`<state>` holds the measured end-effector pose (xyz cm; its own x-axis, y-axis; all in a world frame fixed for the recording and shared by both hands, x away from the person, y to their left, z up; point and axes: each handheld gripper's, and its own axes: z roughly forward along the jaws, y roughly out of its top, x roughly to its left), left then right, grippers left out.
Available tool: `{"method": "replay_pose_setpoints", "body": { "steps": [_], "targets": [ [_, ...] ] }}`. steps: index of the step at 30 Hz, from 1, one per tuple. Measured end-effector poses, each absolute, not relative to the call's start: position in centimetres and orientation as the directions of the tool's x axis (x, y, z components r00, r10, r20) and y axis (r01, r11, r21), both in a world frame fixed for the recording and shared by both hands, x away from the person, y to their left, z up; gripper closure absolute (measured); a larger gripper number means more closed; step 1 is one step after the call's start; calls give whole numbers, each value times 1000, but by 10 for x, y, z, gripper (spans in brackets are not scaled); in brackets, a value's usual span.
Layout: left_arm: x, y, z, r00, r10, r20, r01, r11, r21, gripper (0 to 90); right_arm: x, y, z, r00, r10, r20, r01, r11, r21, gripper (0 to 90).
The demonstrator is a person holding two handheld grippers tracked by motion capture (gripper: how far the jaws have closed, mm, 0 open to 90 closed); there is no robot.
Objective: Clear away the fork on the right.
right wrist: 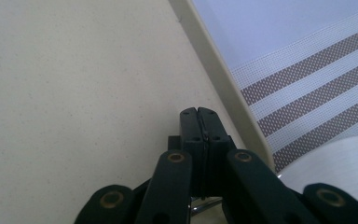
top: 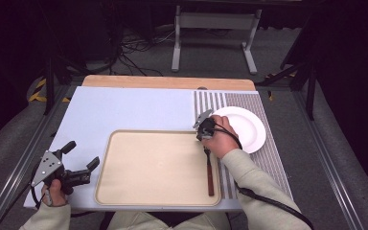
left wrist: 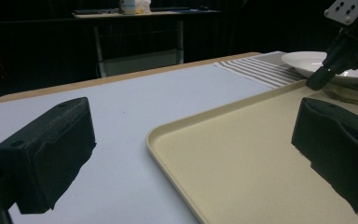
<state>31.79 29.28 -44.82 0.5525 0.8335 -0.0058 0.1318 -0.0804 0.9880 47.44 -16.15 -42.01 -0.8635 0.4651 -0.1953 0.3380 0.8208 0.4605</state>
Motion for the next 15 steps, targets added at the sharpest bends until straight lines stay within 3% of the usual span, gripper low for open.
{"method": "replay_pose_setpoints", "body": {
  "steps": [3,6,12,15],
  "targets": [
    [318,293,-448,553,833,-4,134,-85,987,0,472,-162,-412,-864,463,-197,323,810,490,878],
    [318,293,-448,553,833,-4,134,-84,987,0,468,-162,-403,-859,471,-201,314,795,519,781],
    [318,293,-448,554,833,-4,135,-85,987,0,461,-164,-389,-858,459,-231,249,764,596,372],
    [319,292,-448,556,831,-3,133,-85,987,0,456,-168,-381,-848,477,-232,247,741,624,298]
  ]
}}
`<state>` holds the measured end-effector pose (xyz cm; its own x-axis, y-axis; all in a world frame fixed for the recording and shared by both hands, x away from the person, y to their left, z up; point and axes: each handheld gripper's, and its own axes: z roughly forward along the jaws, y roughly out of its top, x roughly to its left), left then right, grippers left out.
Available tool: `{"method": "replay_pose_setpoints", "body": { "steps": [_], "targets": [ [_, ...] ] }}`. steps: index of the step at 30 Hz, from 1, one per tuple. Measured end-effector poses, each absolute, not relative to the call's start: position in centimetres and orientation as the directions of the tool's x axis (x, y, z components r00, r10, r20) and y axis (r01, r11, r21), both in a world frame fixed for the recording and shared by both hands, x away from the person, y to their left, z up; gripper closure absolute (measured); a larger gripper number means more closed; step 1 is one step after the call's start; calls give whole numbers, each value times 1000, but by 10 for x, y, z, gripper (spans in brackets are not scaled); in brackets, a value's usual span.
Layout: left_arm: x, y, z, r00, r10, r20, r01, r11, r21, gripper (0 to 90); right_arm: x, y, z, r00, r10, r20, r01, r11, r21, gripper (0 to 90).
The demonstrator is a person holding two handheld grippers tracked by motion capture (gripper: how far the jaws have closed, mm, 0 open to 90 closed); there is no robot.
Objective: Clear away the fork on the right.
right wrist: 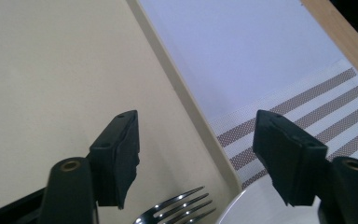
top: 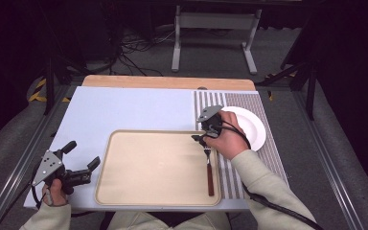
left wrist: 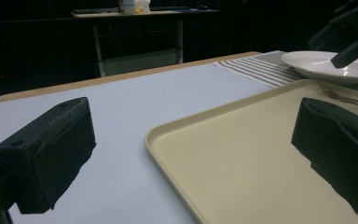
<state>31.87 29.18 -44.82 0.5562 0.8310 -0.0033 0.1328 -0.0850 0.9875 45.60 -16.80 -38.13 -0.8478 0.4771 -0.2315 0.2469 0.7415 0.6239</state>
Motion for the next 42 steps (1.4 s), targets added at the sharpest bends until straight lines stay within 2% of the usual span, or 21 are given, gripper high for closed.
{"method": "replay_pose_setpoints", "body": {
  "steps": [5,16,26,36,42],
  "targets": [
    [319,291,-448,554,832,-5,132,-82,988,0,443,-181,-368,-841,497,-214,225,680,697,218],
    [319,292,-448,555,832,-1,135,-89,987,0,411,-220,-363,-822,541,-178,168,528,833,133],
    [319,291,-448,555,832,-2,135,-87,987,0,383,-265,-388,-796,597,-95,126,317,940,97],
    [319,291,-448,554,833,-3,129,-82,988,0,363,-306,-419,-764,644,-40,117,199,973,79],
    [319,291,-449,569,822,1,117,-82,990,0,350,-329,-441,-730,684,6,159,161,974,75]
  ]
}}
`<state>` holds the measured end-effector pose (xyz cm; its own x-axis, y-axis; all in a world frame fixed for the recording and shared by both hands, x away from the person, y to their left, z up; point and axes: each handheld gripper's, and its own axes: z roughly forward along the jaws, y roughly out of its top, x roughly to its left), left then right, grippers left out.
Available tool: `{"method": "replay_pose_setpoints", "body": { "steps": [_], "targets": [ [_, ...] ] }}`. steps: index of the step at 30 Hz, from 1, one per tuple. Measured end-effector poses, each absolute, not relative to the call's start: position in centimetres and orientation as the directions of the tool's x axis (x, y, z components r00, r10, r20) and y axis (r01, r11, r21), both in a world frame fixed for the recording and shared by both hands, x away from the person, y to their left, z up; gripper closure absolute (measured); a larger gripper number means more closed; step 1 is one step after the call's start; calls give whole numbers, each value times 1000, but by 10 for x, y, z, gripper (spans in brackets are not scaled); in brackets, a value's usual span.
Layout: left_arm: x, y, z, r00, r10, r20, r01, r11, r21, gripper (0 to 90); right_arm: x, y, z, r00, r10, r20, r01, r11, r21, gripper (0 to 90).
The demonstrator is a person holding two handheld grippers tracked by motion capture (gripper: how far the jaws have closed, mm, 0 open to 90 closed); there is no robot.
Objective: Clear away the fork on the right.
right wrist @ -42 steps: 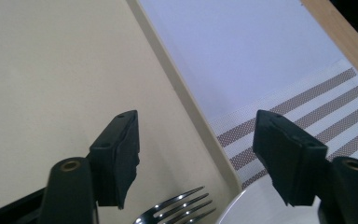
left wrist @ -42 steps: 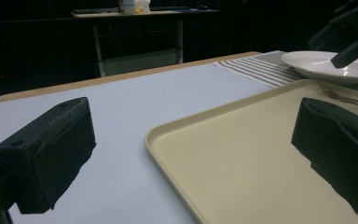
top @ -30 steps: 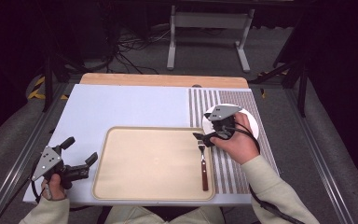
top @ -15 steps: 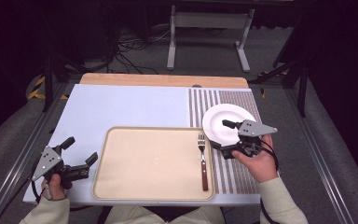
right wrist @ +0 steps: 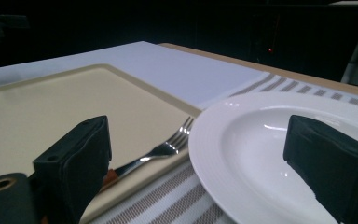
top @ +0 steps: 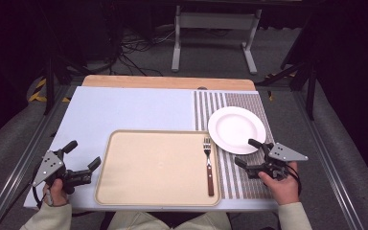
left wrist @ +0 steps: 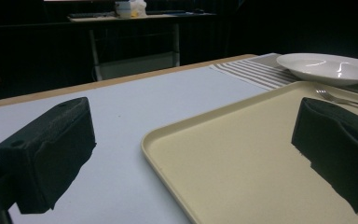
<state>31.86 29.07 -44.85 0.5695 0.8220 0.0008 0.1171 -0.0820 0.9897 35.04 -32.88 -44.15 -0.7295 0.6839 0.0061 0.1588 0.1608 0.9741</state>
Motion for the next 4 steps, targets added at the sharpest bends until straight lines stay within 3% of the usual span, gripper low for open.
{"method": "replay_pose_setpoints", "body": {
  "steps": [4],
  "targets": [
    [319,292,-449,575,818,-12,118,-68,991,0,345,-334,-444,-713,701,4,147,144,979,74]
  ]
}}
